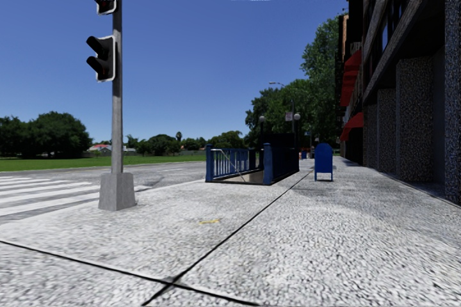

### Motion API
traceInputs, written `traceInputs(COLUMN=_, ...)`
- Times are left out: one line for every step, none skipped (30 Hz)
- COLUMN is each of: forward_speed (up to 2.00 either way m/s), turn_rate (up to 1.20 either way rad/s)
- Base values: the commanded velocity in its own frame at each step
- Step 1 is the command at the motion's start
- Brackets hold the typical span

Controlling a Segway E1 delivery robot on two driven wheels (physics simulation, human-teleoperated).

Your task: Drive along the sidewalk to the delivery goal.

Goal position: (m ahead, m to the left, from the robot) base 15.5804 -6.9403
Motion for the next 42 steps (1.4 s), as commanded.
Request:
traceInputs(forward_speed=0.91, turn_rate=-0.76)
traceInputs(forward_speed=0.91, turn_rate=-0.76)
traceInputs(forward_speed=0.91, turn_rate=-0.76)
traceInputs(forward_speed=0.91, turn_rate=-0.76)
traceInputs(forward_speed=0.91, turn_rate=-0.76)
traceInputs(forward_speed=0.91, turn_rate=-0.76)
traceInputs(forward_speed=0.91, turn_rate=-0.76)
traceInputs(forward_speed=0.91, turn_rate=-0.76)
traceInputs(forward_speed=0.91, turn_rate=-0.76)
traceInputs(forward_speed=0.91, turn_rate=-0.76)
traceInputs(forward_speed=0.91, turn_rate=-0.75)
traceInputs(forward_speed=0.91, turn_rate=-0.75)
traceInputs(forward_speed=0.91, turn_rate=-0.29)
traceInputs(forward_speed=0.91, turn_rate=0.0)
traceInputs(forward_speed=0.91, turn_rate=0.0)
traceInputs(forward_speed=0.91, turn_rate=0.0)
traceInputs(forward_speed=0.91, turn_rate=0.0)
traceInputs(forward_speed=0.91, turn_rate=0.0)
traceInputs(forward_speed=0.91, turn_rate=0.0)
traceInputs(forward_speed=0.91, turn_rate=0.0)
traceInputs(forward_speed=0.91, turn_rate=0.0)
traceInputs(forward_speed=0.91, turn_rate=0.0)
traceInputs(forward_speed=0.91, turn_rate=0.0)
traceInputs(forward_speed=0.91, turn_rate=0.0)
traceInputs(forward_speed=0.91, turn_rate=0.0)
traceInputs(forward_speed=0.91, turn_rate=0.0)
traceInputs(forward_speed=0.91, turn_rate=0.0)
traceInputs(forward_speed=0.9, turn_rate=0.0)
traceInputs(forward_speed=0.9, turn_rate=0.0)
traceInputs(forward_speed=0.9, turn_rate=0.0)
traceInputs(forward_speed=0.9, turn_rate=-0.15)
traceInputs(forward_speed=0.9, turn_rate=-0.36)
traceInputs(forward_speed=0.9, turn_rate=-0.46)
traceInputs(forward_speed=0.9, turn_rate=-0.49)
traceInputs(forward_speed=0.9, turn_rate=-0.5)
traceInputs(forward_speed=0.9, turn_rate=-0.5)
traceInputs(forward_speed=0.9, turn_rate=-0.51)
traceInputs(forward_speed=0.9, turn_rate=-0.52)
traceInputs(forward_speed=0.9, turn_rate=-0.52)
traceInputs(forward_speed=0.92, turn_rate=-0.52)
traceInputs(forward_speed=0.96, turn_rate=-0.52)
traceInputs(forward_speed=1.01, turn_rate=-0.52)
